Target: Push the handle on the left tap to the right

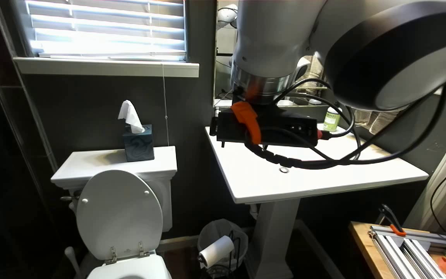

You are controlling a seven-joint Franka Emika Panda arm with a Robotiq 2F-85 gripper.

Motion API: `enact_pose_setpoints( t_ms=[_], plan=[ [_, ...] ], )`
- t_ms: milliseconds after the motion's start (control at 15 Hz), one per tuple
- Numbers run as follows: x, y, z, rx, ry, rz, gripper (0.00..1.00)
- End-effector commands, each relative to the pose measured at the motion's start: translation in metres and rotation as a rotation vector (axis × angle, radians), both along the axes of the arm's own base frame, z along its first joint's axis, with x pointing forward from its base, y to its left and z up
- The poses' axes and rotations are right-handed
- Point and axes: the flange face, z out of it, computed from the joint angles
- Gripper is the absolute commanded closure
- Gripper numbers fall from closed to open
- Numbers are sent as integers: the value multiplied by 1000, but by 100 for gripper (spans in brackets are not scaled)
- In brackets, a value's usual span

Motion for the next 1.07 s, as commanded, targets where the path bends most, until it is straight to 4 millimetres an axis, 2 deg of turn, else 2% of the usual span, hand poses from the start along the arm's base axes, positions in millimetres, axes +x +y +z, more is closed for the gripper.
enact_pose_setpoints(
  t_ms=[0, 400, 667, 800, 1000],
  plan=[
    [15, -26, -4, -137, -28, -143, 0],
    [22, -61, -34, -338, -2, -372, 0],
    [22, -85, -55, -418, 90, -511, 0],
    [23, -103, -56, -360, 139, -519, 0],
    [22, -139, -46, -381, 139, -547, 0]
  ],
)
